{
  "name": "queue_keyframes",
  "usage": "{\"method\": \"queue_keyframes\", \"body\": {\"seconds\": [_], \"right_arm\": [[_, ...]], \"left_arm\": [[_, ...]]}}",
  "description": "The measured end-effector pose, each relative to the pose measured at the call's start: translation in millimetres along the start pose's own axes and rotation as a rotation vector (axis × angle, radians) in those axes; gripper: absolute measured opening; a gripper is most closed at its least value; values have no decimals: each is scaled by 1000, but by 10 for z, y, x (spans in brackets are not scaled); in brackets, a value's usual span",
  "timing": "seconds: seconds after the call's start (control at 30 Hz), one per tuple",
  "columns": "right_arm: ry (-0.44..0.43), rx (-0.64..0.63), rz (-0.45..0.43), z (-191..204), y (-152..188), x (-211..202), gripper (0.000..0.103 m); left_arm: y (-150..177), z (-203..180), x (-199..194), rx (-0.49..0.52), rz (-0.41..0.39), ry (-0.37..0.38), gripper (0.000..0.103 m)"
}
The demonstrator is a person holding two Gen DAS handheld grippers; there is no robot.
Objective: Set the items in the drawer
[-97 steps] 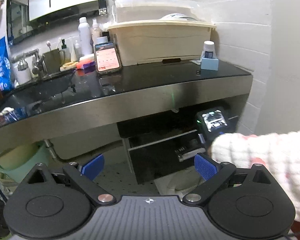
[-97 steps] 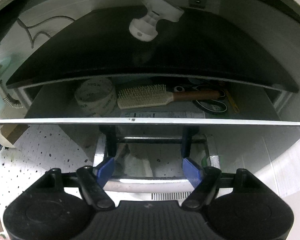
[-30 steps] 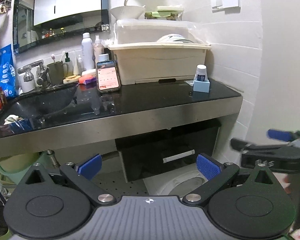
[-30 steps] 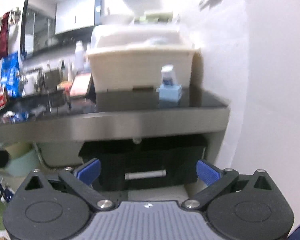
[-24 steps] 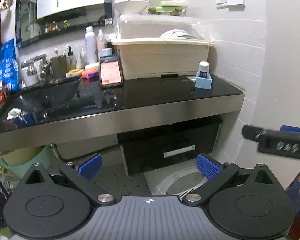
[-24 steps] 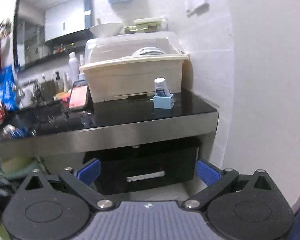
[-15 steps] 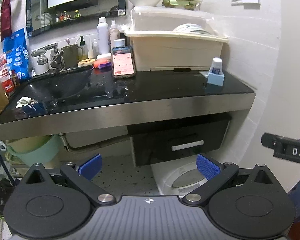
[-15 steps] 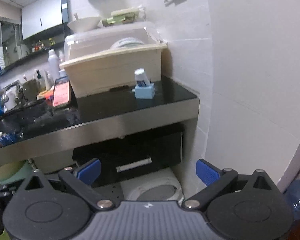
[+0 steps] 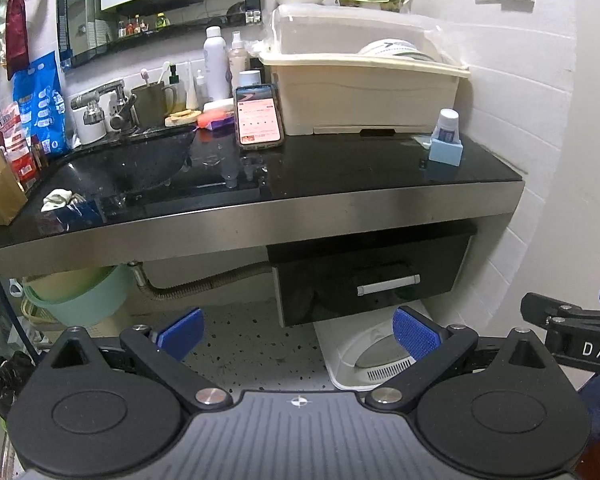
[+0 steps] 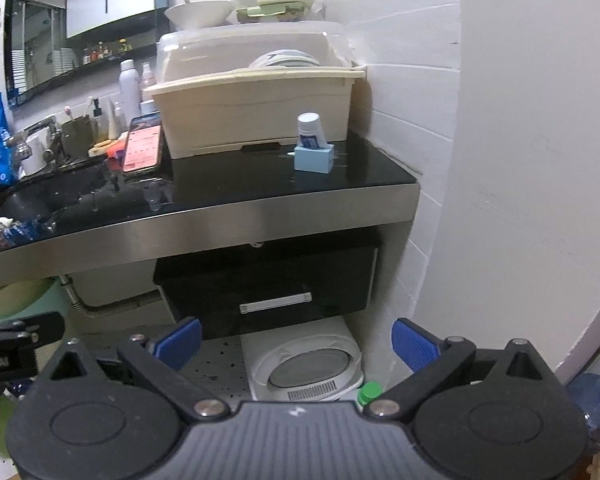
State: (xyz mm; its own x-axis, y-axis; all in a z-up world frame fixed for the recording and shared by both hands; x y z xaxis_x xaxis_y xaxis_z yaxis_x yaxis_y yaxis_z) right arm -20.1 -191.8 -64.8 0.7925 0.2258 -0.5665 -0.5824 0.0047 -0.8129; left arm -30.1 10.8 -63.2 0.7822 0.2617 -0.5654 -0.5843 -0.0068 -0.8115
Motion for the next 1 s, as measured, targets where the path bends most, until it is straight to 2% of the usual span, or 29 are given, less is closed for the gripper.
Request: {"method": "queue_keyframes", "body": {"seconds": [0.33, 1.0], "right_arm": [[-27, 9, -18, 79, -102, 33, 102], [-34, 25, 3, 24, -62, 76, 102]], "left_arm": [[-61, 35, 50, -2, 17, 5, 102], [-97, 12, 59, 7, 17, 6, 102]]}}
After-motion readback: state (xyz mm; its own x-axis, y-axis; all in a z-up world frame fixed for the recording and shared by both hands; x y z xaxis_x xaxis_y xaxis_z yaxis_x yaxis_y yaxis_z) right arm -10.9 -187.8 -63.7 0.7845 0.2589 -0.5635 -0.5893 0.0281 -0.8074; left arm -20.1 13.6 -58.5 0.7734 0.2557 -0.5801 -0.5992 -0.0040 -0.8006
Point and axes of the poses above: each gripper's, at about its wrist camera, not at the fingertips, and x roughly the way its jaws point, z to its left, y to its underside, the point moved 8 cm from there along x, roughly the way its jaws point, and after that the axes turned 11 degrees about -y, right-handed, at the moved point
